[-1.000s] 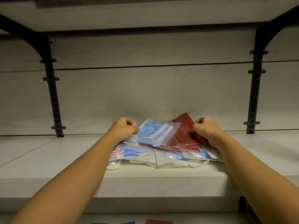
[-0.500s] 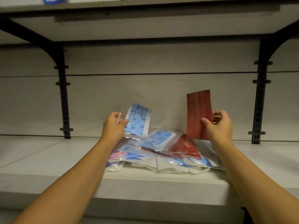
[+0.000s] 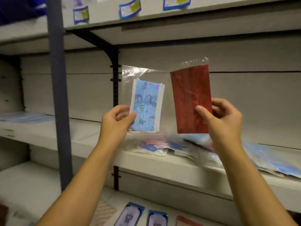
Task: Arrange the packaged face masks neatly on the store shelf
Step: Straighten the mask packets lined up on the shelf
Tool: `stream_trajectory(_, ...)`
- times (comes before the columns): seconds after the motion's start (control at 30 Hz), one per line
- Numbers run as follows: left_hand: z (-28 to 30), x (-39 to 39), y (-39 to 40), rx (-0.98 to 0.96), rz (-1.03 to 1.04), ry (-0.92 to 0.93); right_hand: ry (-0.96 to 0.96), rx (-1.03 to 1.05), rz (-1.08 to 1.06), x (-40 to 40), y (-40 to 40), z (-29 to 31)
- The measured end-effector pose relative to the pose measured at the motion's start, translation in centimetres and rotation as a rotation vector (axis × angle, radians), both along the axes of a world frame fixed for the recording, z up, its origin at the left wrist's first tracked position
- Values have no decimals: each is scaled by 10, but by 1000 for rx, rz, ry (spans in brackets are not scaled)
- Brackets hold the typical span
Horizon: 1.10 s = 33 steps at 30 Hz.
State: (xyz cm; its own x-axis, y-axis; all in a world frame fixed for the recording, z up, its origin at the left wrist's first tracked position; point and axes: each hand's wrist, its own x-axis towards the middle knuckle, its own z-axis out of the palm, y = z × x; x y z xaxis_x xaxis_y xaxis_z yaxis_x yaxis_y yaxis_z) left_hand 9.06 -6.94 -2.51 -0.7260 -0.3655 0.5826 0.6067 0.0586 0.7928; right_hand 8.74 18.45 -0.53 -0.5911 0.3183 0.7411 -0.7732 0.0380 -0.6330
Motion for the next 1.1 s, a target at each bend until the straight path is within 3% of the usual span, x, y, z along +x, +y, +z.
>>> stream_trajectory(0.5, -47, 145, -232, -21, 394, 80, -157, -90, 352, 65, -241, -61)
stream_trajectory(1.1, -51, 180, -460, 14, 554, 24, -240, -107, 508, 58, -478, -60)
